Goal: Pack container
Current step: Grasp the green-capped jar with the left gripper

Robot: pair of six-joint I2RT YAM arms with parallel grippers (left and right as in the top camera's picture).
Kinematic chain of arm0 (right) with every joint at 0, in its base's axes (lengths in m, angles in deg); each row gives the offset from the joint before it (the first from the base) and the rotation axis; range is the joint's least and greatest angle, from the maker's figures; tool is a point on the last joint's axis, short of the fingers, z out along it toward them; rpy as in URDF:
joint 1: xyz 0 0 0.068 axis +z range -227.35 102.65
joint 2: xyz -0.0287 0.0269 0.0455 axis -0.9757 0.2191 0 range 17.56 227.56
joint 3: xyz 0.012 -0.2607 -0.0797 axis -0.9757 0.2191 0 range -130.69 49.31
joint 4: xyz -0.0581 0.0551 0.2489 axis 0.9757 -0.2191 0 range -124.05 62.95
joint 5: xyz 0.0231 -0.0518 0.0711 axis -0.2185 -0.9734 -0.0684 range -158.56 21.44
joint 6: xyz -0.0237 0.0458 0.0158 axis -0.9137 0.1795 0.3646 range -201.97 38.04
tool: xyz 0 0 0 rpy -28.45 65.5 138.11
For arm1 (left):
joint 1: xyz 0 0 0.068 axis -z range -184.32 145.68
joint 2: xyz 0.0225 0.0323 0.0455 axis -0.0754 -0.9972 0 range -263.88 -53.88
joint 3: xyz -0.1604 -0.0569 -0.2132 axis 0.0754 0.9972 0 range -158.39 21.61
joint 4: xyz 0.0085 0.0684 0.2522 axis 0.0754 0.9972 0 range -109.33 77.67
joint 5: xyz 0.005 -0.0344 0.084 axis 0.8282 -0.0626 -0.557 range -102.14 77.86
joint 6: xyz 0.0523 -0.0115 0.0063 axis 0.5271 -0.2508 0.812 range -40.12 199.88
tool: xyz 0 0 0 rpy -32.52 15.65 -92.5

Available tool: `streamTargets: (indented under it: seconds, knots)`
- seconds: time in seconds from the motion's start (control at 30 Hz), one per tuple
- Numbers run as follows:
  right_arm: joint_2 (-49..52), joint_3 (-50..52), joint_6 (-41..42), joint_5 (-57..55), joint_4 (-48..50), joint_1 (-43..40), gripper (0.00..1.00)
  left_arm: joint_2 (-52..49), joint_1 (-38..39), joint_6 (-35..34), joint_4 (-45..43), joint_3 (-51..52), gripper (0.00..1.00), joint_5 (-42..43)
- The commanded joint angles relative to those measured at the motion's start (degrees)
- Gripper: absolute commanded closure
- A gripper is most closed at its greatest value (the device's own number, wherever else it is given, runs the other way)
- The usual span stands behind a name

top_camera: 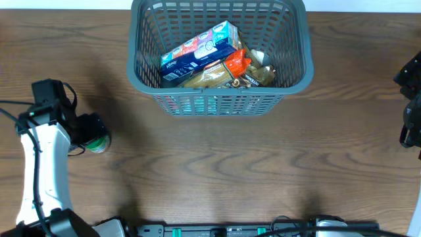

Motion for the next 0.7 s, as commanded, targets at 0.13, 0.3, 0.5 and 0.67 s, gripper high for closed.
streamTargets:
  seconds: [0.13,0.3,0.5,0.67]
  knots:
    - [0.0,-0.3,0.6,-1.0,-0.1,-0.3,0.01,-7.8,-0.3,1.3,-4.5,0.4,0.02,4.9]
    - [0.0,-0.3,0.6,-1.0,-0.1,-0.3,0.01,-12.7,-0.3,1.0,-7.1,0.4,0.02,5.3]
    - [0.0,-0.3,0.7,-1.0,-0.1,-0.3,0.01,-16.2,-0.3,-0.1,-8.9,0.4,0.02,5.3]
    - [0.0,-0.3,0.7,-1.0,-0.1,-0.3,0.01,-18.6,-0.3,-0.1,-9.4,0.4,0.02,5.3]
